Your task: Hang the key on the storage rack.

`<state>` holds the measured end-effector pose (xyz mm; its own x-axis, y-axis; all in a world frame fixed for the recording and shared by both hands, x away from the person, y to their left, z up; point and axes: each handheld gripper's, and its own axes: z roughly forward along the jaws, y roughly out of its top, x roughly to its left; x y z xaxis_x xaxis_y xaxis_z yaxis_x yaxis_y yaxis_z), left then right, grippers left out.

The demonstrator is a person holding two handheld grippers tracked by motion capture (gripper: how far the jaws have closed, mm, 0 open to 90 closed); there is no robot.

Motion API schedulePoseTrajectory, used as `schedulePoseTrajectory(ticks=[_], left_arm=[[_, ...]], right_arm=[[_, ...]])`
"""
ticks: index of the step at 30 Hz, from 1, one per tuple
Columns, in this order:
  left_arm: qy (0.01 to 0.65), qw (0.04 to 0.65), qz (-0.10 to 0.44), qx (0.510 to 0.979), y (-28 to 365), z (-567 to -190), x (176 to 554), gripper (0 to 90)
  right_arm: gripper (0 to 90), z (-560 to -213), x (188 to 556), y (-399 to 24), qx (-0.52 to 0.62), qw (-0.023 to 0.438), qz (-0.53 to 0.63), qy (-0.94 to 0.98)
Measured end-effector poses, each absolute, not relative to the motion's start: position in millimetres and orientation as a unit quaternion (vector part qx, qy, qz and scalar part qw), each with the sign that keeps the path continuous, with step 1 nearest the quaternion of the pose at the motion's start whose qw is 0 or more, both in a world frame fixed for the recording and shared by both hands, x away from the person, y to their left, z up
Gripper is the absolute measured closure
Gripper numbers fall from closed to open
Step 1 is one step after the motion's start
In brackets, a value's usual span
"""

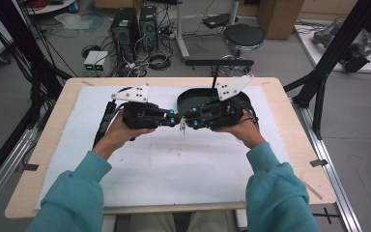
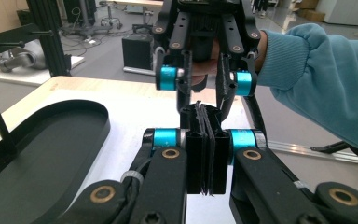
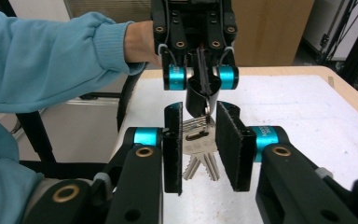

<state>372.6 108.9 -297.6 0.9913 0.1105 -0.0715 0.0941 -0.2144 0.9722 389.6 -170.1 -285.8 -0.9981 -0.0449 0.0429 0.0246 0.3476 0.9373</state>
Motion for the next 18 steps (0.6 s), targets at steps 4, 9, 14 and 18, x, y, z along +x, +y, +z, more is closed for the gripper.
schedulePoseTrajectory(ticks=[4,9,14,18], left_arm=[[0.065,0.624,0.008,0.779,109.3,-297.4,372.7,88.3],[0.063,0.621,0.006,0.781,108.8,-297.8,372.8,88.3],[0.061,0.625,0.004,0.778,108.1,-297.7,372.8,88.3],[0.058,0.624,0.003,0.779,108.0,-297.7,372.5,88.3]], right_arm=[[75.1,-286.6,388.2,-170.3,0.004,0.031,-0.571,-0.82],[78.7,-287.0,388.7,-169.1,0.007,0.025,-0.573,-0.819],[84.2,-286.6,388.2,-169.9,-0.001,0.022,-0.57,-0.821],[87.5,-286.5,387.6,-169.4,-0.006,0.02,-0.569,-0.822]])
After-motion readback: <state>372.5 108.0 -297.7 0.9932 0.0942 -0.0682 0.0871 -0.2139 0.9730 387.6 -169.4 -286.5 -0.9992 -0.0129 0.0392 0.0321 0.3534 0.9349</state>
